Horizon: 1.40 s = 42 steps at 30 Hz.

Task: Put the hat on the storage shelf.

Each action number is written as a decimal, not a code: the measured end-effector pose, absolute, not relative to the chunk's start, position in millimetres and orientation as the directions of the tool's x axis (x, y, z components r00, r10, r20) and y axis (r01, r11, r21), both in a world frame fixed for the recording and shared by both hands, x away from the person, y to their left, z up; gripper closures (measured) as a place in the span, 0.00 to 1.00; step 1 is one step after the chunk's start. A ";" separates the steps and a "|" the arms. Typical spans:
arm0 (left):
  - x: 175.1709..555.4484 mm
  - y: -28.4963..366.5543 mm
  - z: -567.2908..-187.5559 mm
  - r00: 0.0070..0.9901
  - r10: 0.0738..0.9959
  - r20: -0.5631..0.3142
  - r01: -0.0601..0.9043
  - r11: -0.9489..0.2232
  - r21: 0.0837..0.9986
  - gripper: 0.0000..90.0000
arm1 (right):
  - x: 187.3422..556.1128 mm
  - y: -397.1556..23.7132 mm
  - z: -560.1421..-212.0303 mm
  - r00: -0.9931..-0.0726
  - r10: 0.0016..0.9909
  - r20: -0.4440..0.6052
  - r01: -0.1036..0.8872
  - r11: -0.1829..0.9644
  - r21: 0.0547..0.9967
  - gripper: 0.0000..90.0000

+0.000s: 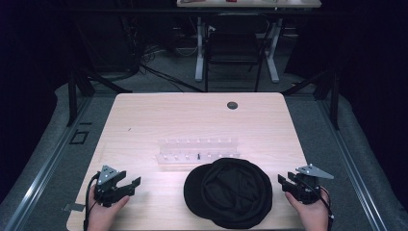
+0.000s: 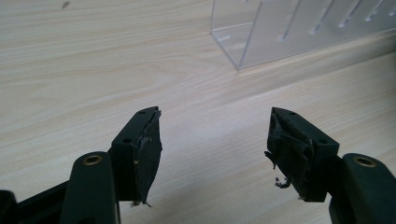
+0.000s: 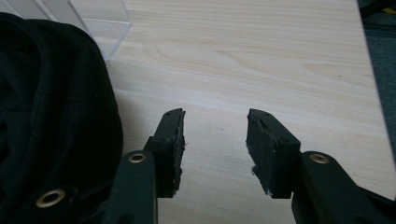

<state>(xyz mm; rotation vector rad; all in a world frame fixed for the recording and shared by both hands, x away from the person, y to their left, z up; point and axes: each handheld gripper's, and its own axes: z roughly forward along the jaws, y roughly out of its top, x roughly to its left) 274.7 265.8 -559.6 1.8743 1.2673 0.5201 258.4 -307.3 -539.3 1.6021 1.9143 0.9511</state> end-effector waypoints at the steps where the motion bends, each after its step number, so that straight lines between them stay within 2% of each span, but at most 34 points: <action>1: 274.3 265.7 -559.3 0.410 0.906 -0.100 0.580 -0.174 0.796 0.39 | 257.6 -307.6 -538.5 -0.202 0.976 0.081 0.651 0.072 0.756 0.65; 6: 271.0 265.4 -556.3 0.410 0.905 -0.114 0.571 -0.157 0.806 0.41 | 255.5 -308.3 -530.3 -0.188 0.974 0.131 0.670 0.029 0.742 0.69; 16: 268.6 265.1 -556.9 0.422 0.901 -0.103 0.564 -0.172 0.807 0.47 | 255.5 -291.5 -499.0 -0.275 0.959 0.065 0.705 0.155 0.692 0.70; 20: 268.4 264.4 -557.4 0.430 0.895 -0.117 0.576 -0.172 0.799 0.48 | 255.9 -290.6 -489.5 -0.300 0.946 0.122 0.735 0.147 0.662 0.70; 29: 269.1 261.3 -559.1 0.441 0.890 -0.114 0.581 -0.187 0.792 0.49 | 255.6 -286.2 -481.0 -0.329 0.928 0.173 0.783 0.166 0.600 0.70; 30: 269.0 260.7 -559.2 0.444 0.889 -0.114 0.581 -0.189 0.792 0.49 | 257.5 -285.6 -481.4 -0.332 0.921 0.206 0.803 0.161 0.574 0.70; 42: 269.7 258.5 -561.0 0.447 0.888 -0.109 0.588 -0.200 0.784 0.49 | 272.7 -284.1 -486.3 -0.310 0.912 0.267 0.861 0.151 0.485 0.71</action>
